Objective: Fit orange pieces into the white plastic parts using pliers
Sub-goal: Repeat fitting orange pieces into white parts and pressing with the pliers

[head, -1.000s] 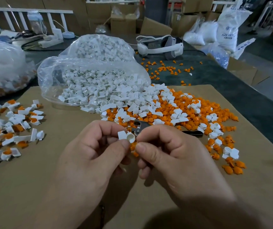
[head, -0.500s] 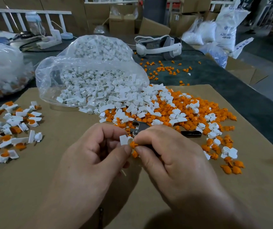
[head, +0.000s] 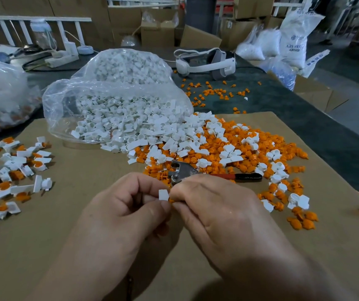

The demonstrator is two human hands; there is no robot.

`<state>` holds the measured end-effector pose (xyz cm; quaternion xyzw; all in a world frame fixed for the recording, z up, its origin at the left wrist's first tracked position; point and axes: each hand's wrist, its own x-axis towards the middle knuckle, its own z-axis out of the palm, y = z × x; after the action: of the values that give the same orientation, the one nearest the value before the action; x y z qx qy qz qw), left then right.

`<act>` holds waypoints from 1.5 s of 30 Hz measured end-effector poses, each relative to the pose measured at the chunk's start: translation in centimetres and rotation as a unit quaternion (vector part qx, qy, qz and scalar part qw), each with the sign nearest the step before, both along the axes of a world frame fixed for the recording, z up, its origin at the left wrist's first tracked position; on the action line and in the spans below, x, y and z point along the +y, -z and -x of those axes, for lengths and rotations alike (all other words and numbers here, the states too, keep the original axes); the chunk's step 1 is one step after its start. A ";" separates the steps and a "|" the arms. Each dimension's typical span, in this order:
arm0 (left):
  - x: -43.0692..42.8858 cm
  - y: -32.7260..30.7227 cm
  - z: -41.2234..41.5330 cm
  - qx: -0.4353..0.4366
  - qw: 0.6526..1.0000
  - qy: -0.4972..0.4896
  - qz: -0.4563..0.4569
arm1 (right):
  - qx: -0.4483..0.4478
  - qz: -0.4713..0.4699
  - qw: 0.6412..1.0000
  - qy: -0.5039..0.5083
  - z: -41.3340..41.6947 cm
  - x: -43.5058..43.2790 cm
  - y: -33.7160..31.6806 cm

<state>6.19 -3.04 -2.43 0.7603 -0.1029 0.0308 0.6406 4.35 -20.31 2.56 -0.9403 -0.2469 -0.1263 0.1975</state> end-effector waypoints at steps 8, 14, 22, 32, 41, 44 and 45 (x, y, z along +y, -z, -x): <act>-0.1 0.0 -0.1 0.001 1.000 -0.008 -0.006 | 0.122 0.015 0.992 -0.024 -0.5 0.0 -1.5; 0.0 -0.3 -0.4 0.003 1.000 -0.026 -0.011 | 0.013 0.009 1.000 0.006 -0.4 -1.0 0.0; 0.6 -0.7 -0.9 0.040 0.999 -0.015 0.017 | 0.070 0.219 0.963 0.140 -2.4 -4.7 1.5; 0.5 -0.8 -1.1 0.051 0.998 -0.008 0.038 | 0.078 0.233 0.962 0.123 -2.9 -4.9 1.5; 0.2 -1.1 -1.1 0.052 0.993 -0.018 0.101 | 0.028 0.198 0.964 0.176 -3.6 -4.0 1.9; 0.3 -1.3 -1.2 0.054 0.989 -0.033 0.130 | 0.018 0.149 0.971 0.184 -3.5 -4.1 1.2; 0.3 -1.4 -1.2 0.056 0.987 -0.038 0.144 | 0.014 0.135 0.973 0.188 -3.5 -4.2 0.8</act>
<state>7.40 -2.79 -1.08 0.6638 -0.0323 0.0267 0.7467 7.86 -24.50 1.74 -0.9895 -0.0775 -0.1137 0.0450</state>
